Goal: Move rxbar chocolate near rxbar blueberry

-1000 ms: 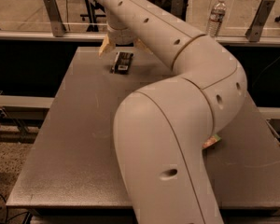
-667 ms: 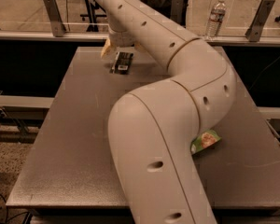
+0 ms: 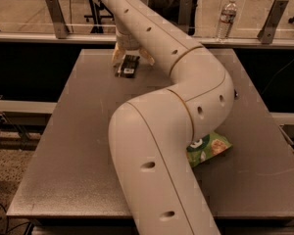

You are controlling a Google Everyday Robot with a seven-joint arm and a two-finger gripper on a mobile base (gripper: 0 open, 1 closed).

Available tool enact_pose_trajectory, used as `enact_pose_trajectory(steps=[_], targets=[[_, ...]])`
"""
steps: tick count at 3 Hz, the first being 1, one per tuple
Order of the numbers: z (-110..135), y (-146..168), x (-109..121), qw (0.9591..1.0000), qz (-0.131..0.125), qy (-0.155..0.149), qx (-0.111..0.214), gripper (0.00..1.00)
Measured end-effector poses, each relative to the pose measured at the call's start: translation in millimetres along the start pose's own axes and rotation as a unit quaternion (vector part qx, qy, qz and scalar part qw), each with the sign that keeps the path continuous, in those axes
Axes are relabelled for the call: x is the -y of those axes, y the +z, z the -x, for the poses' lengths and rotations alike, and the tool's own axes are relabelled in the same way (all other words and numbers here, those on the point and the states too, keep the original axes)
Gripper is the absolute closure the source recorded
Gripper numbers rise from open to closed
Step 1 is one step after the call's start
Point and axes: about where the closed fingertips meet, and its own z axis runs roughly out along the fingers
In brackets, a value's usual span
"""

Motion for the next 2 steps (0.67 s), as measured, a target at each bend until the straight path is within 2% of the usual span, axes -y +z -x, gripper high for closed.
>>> enact_pose_trajectory(steps=[2], targets=[[3.6, -11.7, 0.7, 1.0, 0.0, 0.0, 0.0, 0.87]])
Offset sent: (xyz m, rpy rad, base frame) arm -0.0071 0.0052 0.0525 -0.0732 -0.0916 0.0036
